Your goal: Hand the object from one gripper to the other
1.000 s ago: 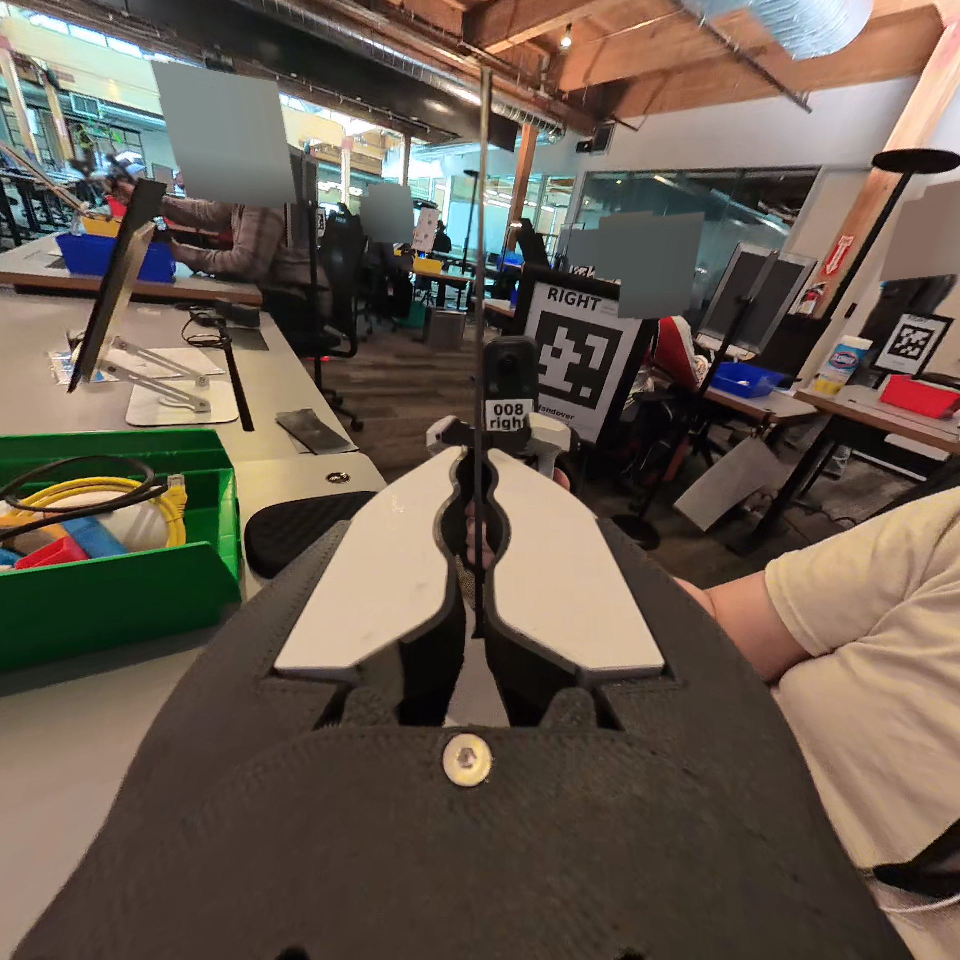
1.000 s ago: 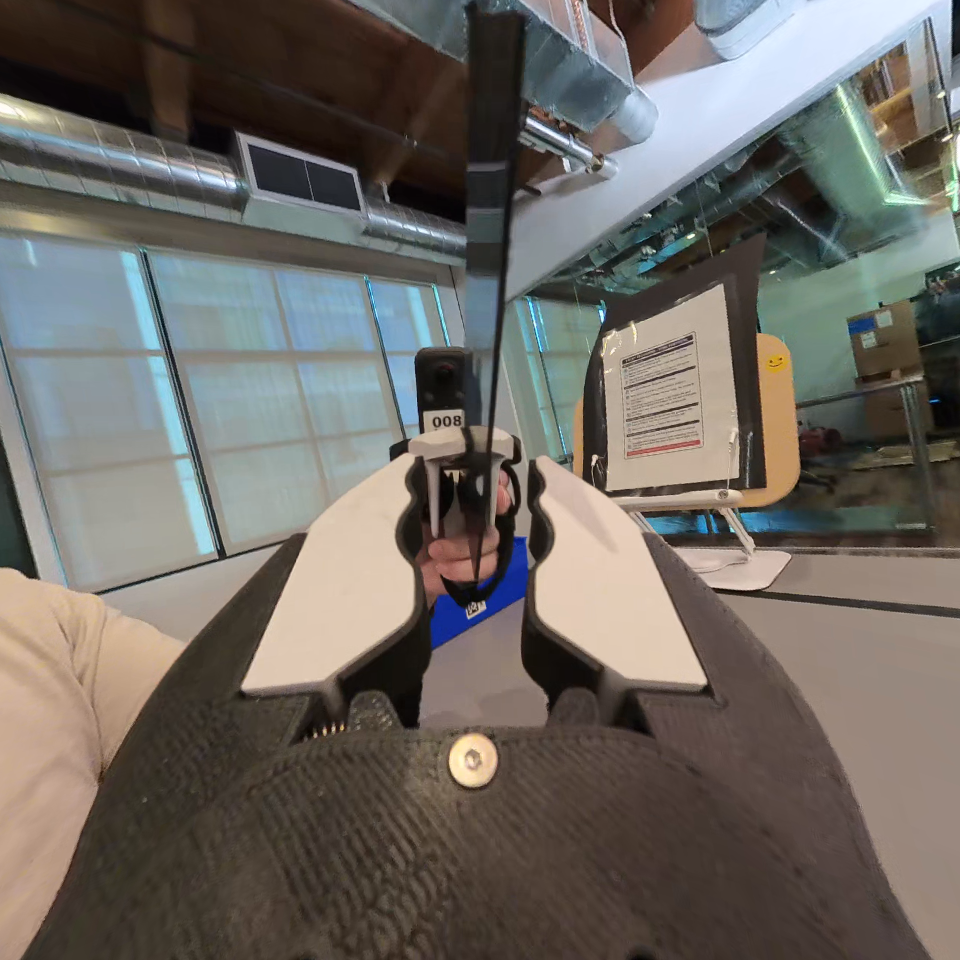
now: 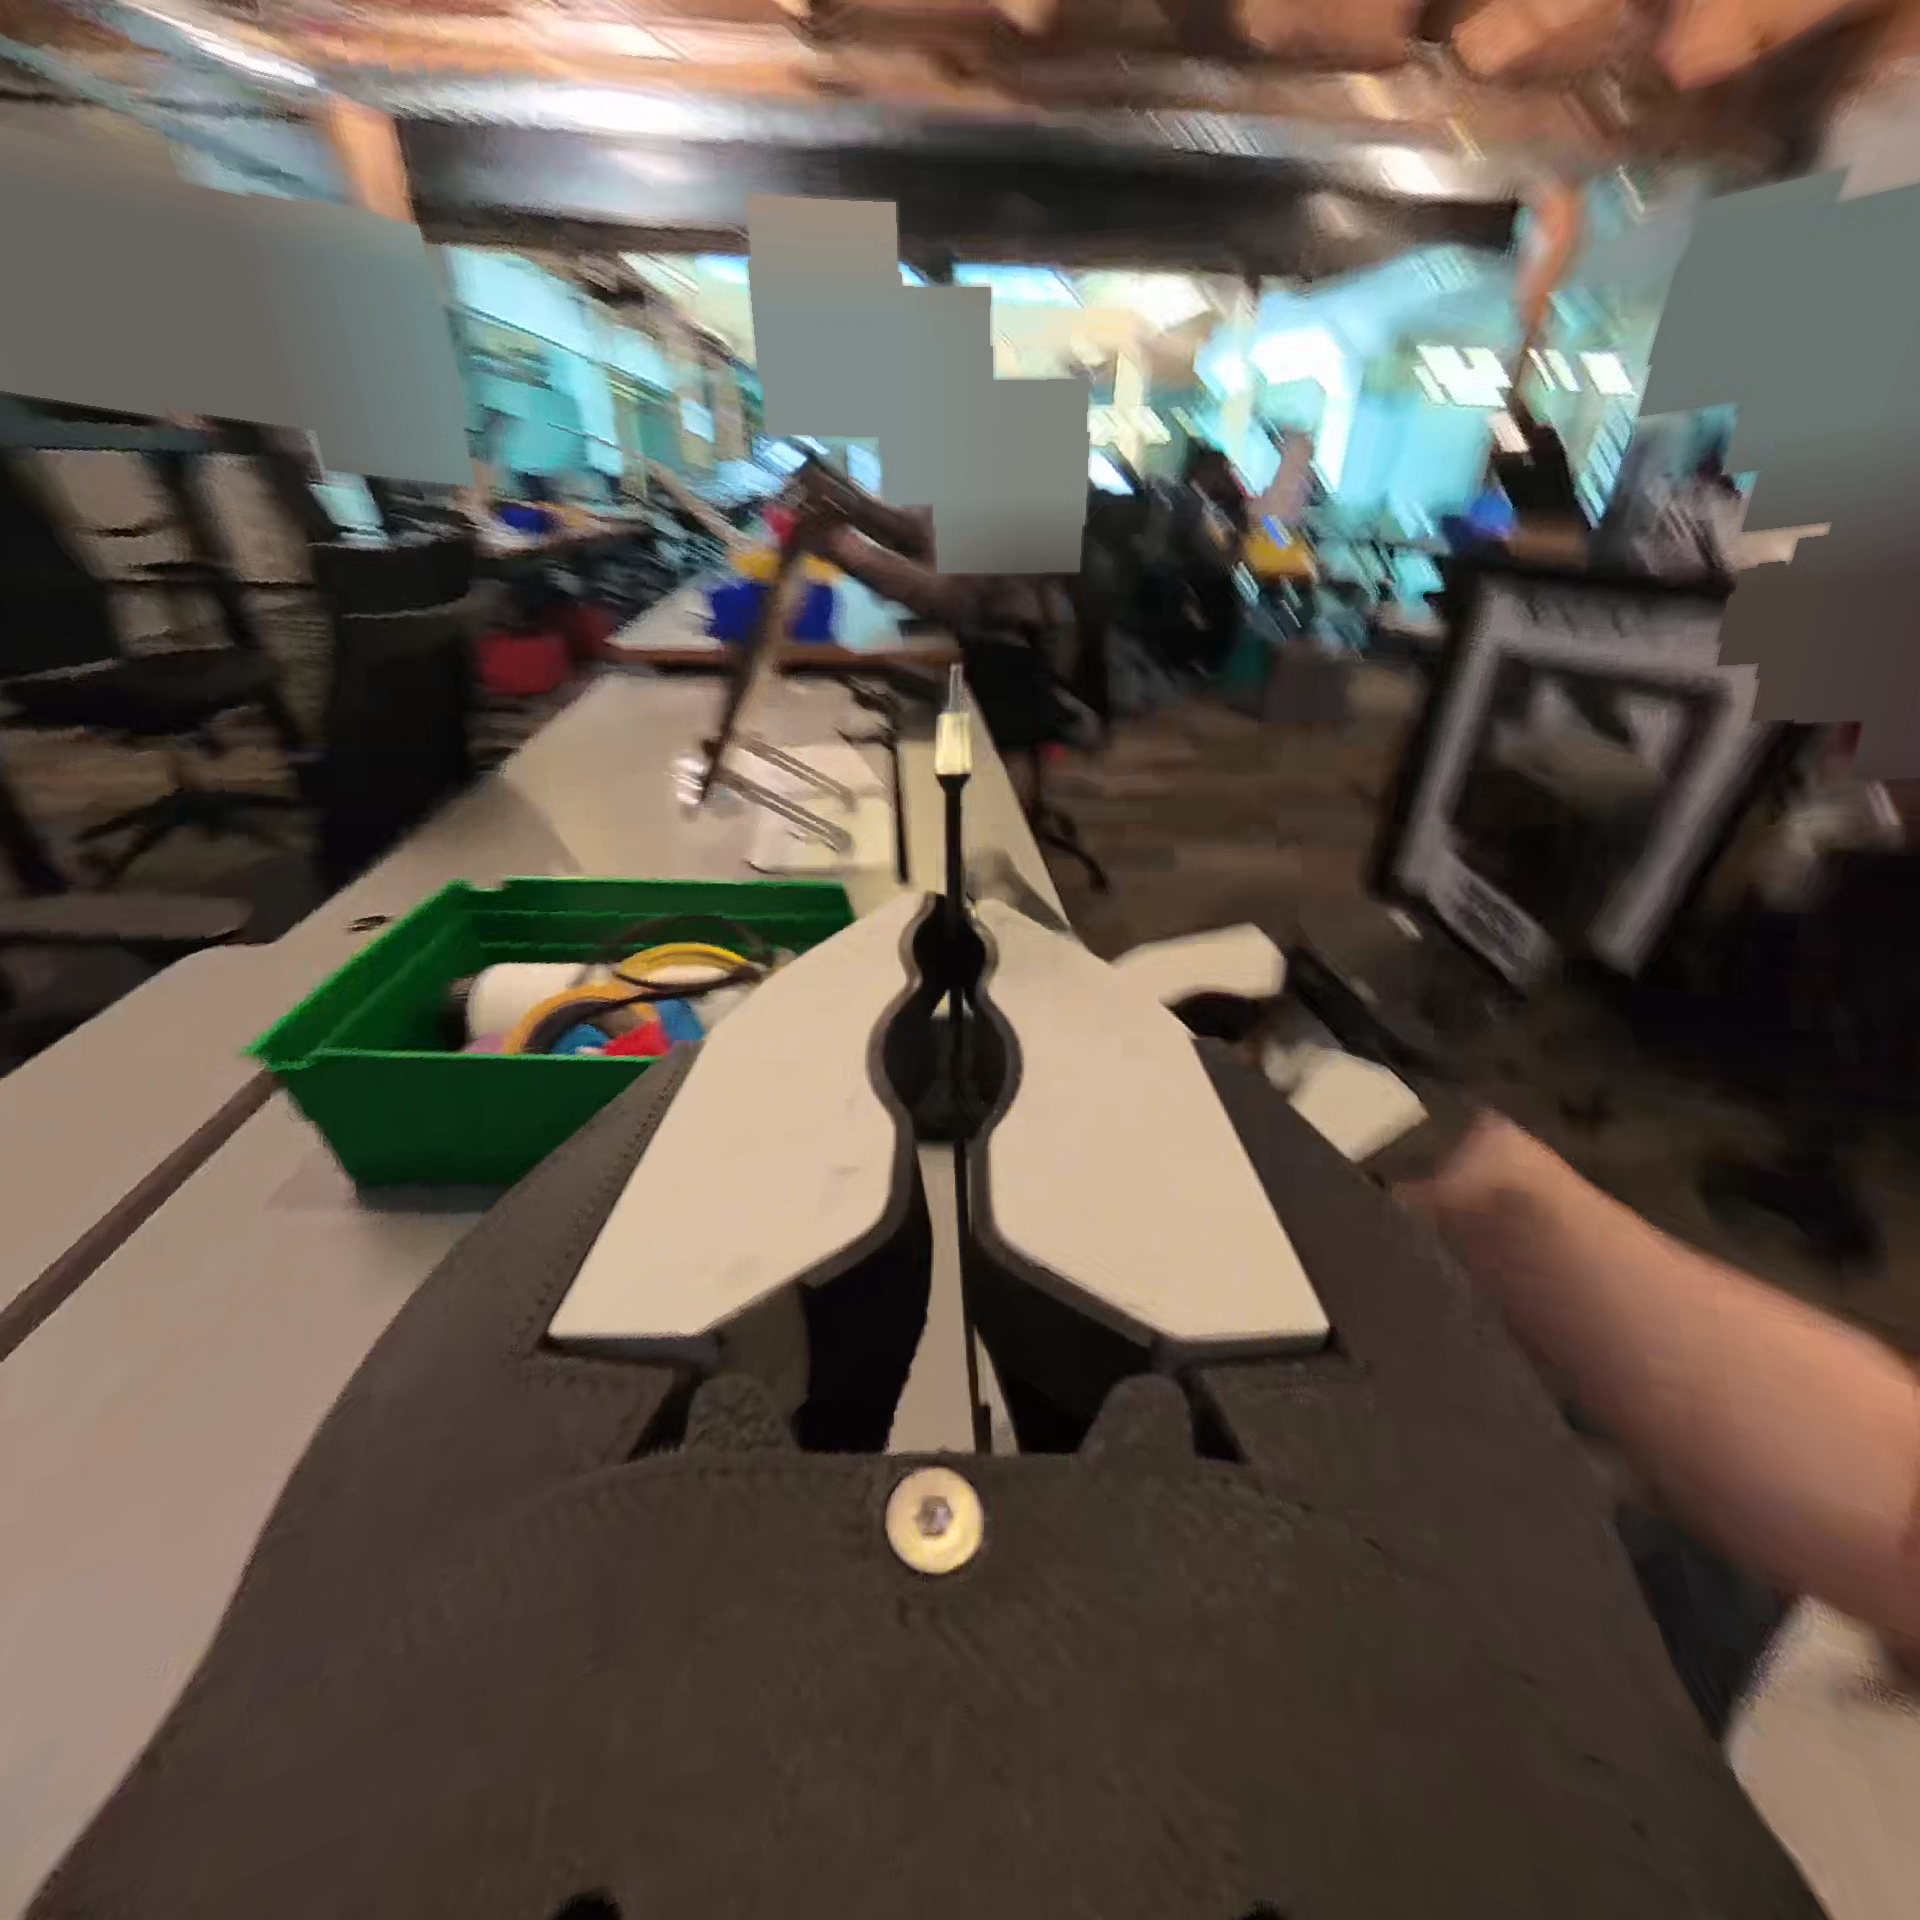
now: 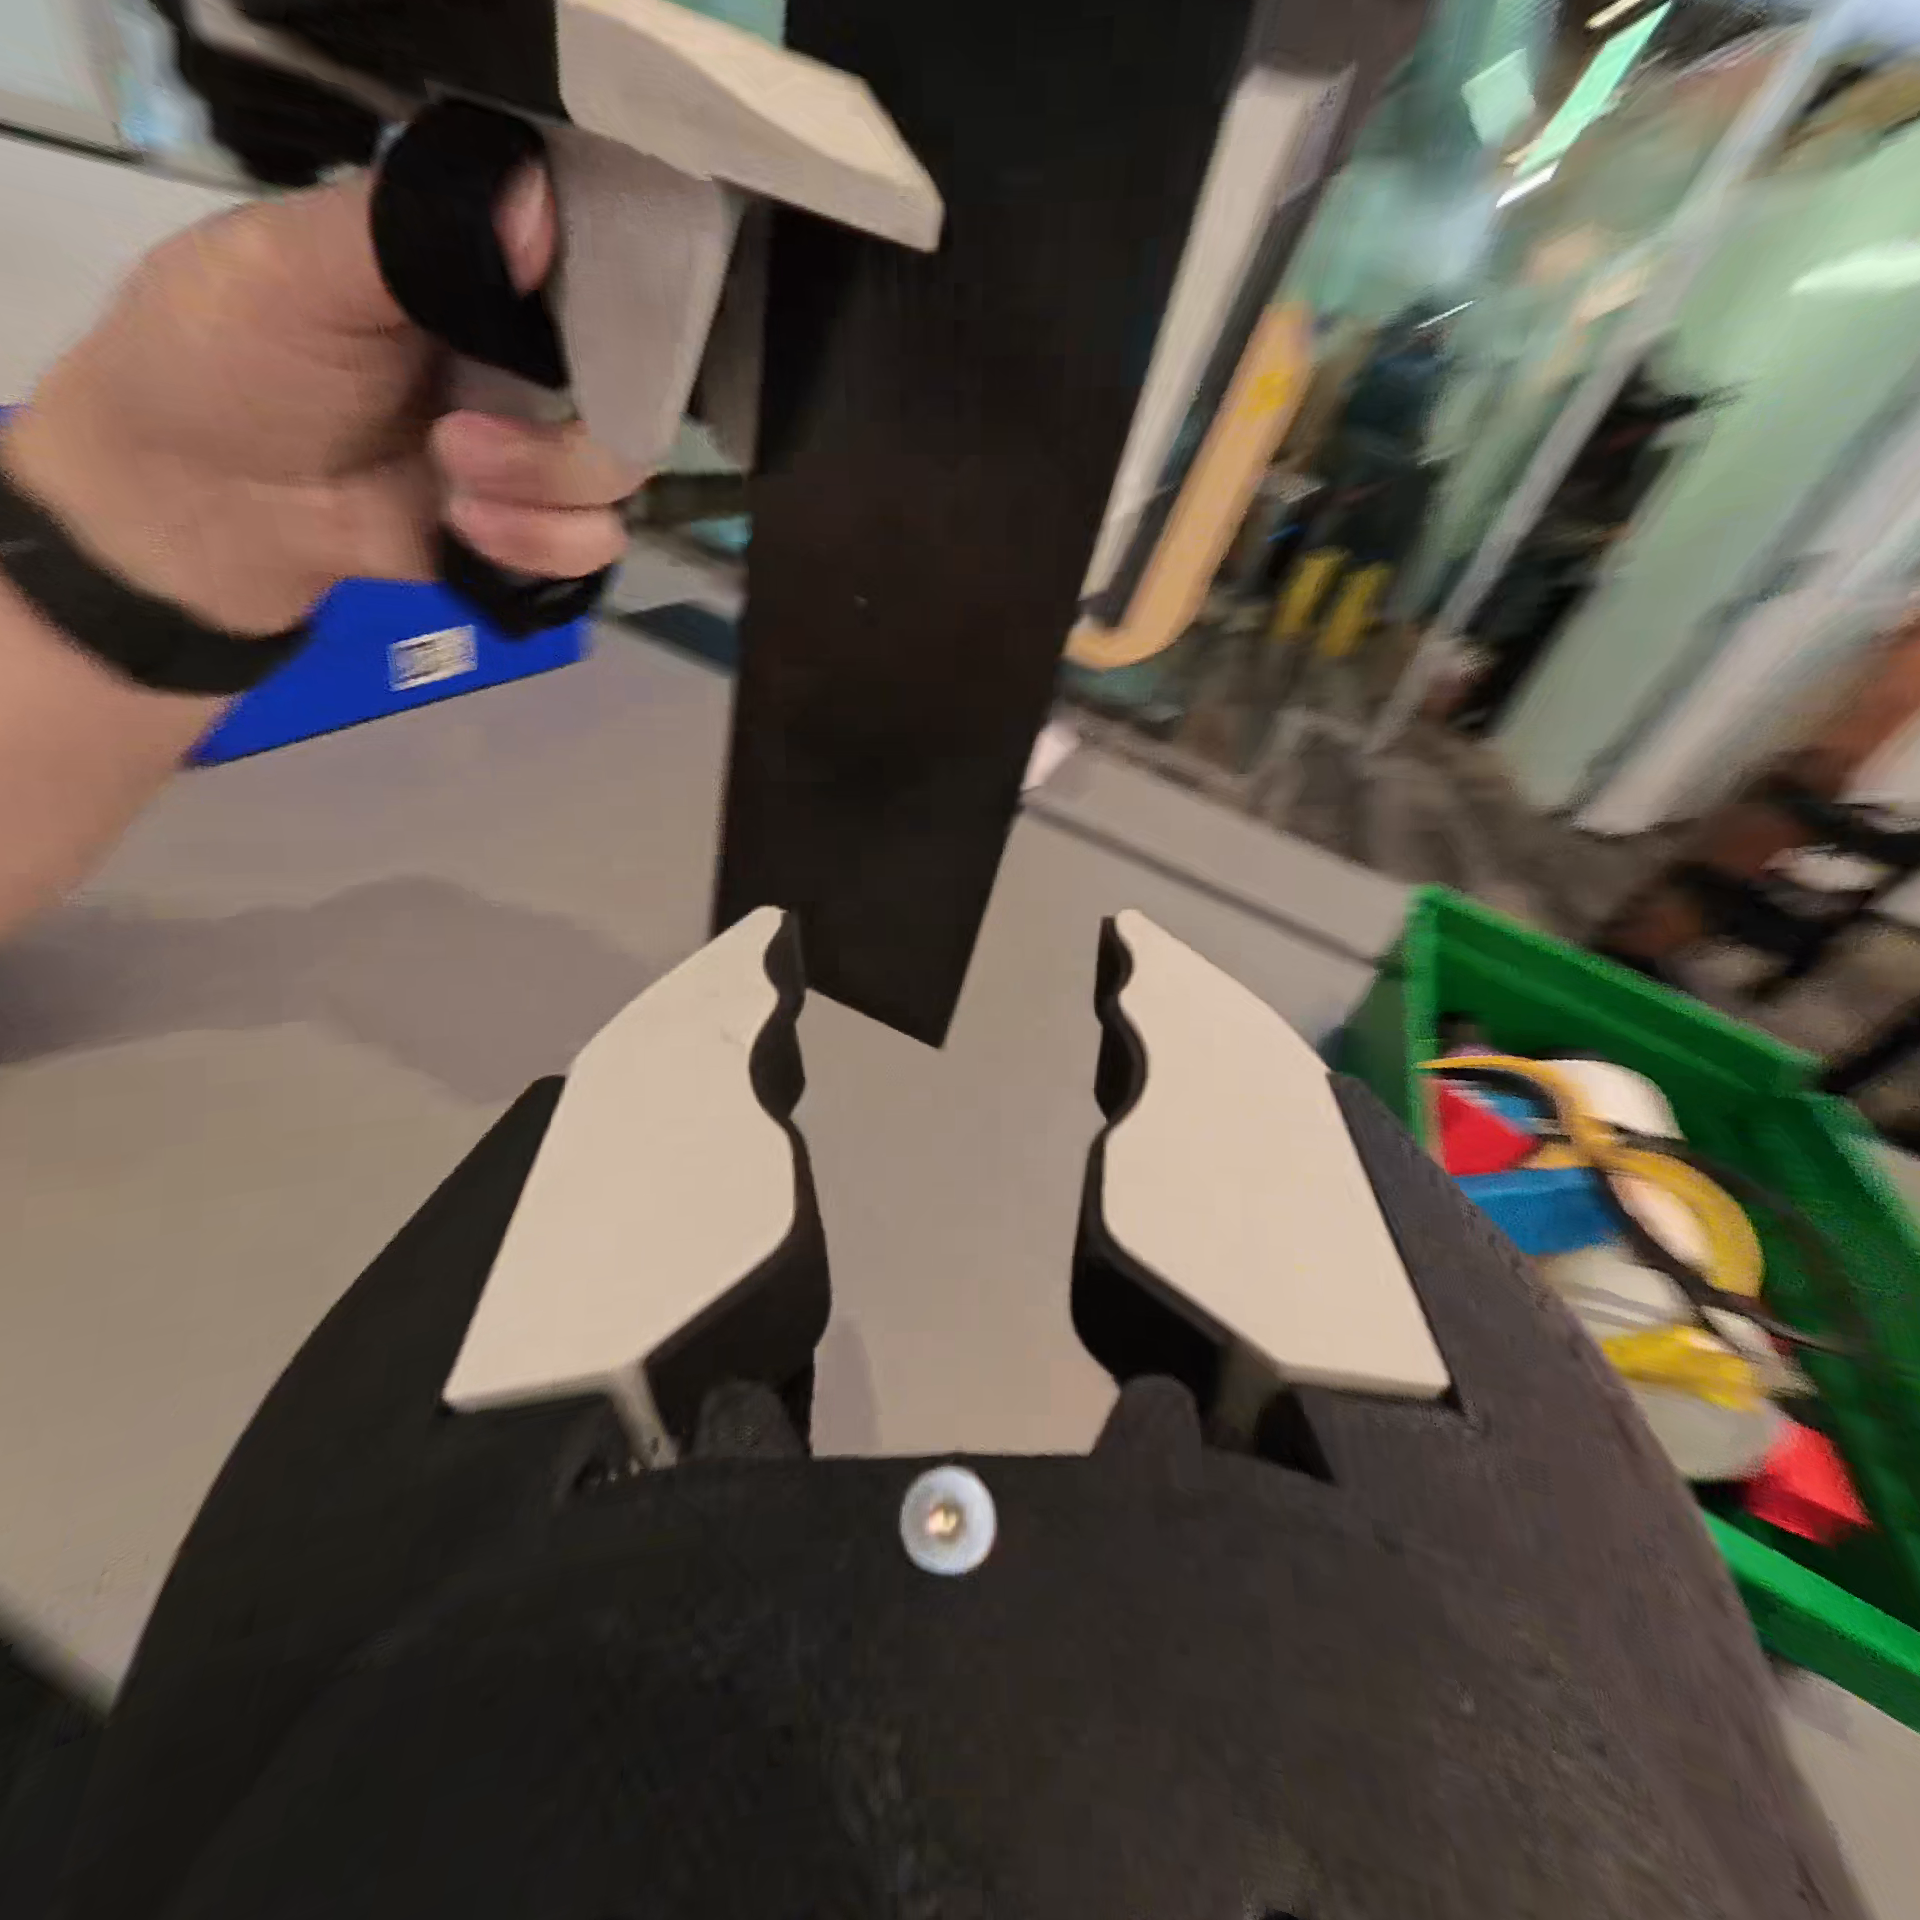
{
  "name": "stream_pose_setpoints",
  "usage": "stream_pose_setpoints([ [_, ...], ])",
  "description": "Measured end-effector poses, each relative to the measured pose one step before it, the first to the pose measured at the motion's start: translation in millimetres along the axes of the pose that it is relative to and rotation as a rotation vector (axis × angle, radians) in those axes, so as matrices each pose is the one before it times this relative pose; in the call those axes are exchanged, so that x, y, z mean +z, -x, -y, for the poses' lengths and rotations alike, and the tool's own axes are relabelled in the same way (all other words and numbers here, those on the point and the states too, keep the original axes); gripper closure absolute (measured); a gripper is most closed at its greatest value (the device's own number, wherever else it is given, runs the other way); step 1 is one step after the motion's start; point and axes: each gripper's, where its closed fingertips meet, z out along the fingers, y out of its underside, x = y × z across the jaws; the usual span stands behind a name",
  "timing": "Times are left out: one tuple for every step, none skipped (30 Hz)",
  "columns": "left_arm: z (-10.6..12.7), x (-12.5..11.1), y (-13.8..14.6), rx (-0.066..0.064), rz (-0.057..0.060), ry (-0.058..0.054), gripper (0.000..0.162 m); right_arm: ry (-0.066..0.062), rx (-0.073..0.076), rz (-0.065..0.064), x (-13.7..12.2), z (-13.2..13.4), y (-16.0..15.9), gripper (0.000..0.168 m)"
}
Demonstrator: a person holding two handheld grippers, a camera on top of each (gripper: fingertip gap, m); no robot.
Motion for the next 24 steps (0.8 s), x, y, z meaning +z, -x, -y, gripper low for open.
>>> stream_pose_setpoints([
  [9.43,-6.22,13.76,-0.0752,0.0671,-0.0748,0.161,-0.0373,-0.0264,-0.1047,-3.09,7.5,-8.51,0.112],
  [8.43,-5.03,9.76,-0.0724,0.0429,-0.0711,0.16,-0.0362,-0.0152,-0.0816,-1.31,7.55,-3.72,0.108],
  [6.4,-3.42,7.12,-0.0585,0.0314,-0.0619,0.161,-0.0285,-0.0124,-0.0383,0.91,6.89,3.34,0.103],
  [3.7,-1.72,3.15,-0.037,0.0113,-0.0444,0.161,-0.0087,-0.018,-0.0107,3.53,4.29,7.33,0.099],
  [0.37,0.06,1.25,-0.0112,0.0078,-0.0178,0.161,0.0128,-0.0197,-0.0119,5.76,1.36,6.2,0.092],
  [-1.55,1.03,-0.5,0.0092,0.0063,-0.0049,0.161,0.0221,-0.0126,-0.0131,6.88,-0.19,4.26,0.083],
  [-2.89,1.77,-2.36,0.0139,0.0009,0.0058,0.16,0.0213,-0.0013,-0.0044,7.21,-0.61,3.31,0.078],
  [-3.9,2.02,-2.89,0.0104,0.0014,0.0138,0.16,0.0111,0.0093,-0.0075,6.75,0.29,1.04,0.074],
  [-3.62,1.78,-3.18,0.004,0.0006,0.0115,0.16,0.0022,0.0124,-0.0112,6.02,0.96,-0.65,0.072],
  [-3.06,1.49,-2.66,-0.0028,0.0038,0.0047,0.16,0.0027,0.0102,-0.0077,5.31,0.43,-0.57,0.071],
  [-2.78,1.52,-2.65,-0.0081,0.0014,0.0013,0.16,0.0114,0.005,-0.0094,5.14,-1.11,-0.99,0.071],
  [-3.28,1.93,-3.77,-0.0081,-0.0096,0.0037,0.16,0.0161,-0.0028,-0.0035,4.85,-2.31,-0.19,0.07],
  [-4.32,2.41,-3.68,-0.0093,-0.0137,0.0127,0.16,0.0206,-0.0038,-0.0028,4.37,-3.42,-0.46,0.07],
  [-5.11,2.69,-2.65,-0.0138,-0.0116,0.0179,0.16,0.0185,-0.0006,-0.0029,3.19,-3.56,-1.04,0.07],
  [-4.75,2.64,-1.78,-0.0147,-0.0119,0.0173,0.16,0.0113,0.0047,0.0008,1.31,-2.9,-1.34,0.075],
  [-1.44,1.16,0.18,-0.0085,-0.0049,-0.0042,0.157,0.0033,0.0126,0.0103,-0.65,-1.96,-1.02,0.077],
  [-0.96,0.63,0.7,0.0001,-0.0062,-0.0013,0.154,-0.0092,0.0161,0.0249,-2.07,-0.3,0.03,0.077],
  [-0.61,0.68,-1.16,-0.0025,-0.0203,0.0062,0.151,-0.0067,0.0155,0.0158,-2.87,-0.45,-1.88,0.077],
  [1.63,-0.14,-1.39,-0.009,-0.0219,0.0023,0.148,0.0066,0.0008,-0.007,-3.18,-1.9,-5.87,0.077],
  [3.38,-1.19,1.39,-0.0077,-0.0024,0.0022,0.132,0.0108,-0.0233,-0.0217,-3.28,-2.05,-9.75,0.078],
  [5.3,-2.9,2.64,0.0089,0.0042,-0.0023,0.123,0.0112,-0.0331,-0.0266,-2.78,-1.8,-12.75,0.078],
  [7.59,-4.74,4.8,0.0226,0.0157,-0.0124,0.121,0.0213,-0.0266,-0.0197,-1.34,-2.62,-14.61,0.078],
  [9.04,-5.97,7.4,0.0326,0.0308,-0.0192,0.121,0.0276,-0.0168,-0.0089,0.74,-2.99,-15.88,0.078],
  [8.92,-6.33,8.88,0.039,0.037,-0.0163,0.121,0.0298,-0.0049,-0.0028,2.81,-2.7,-17.35,0.078],
])
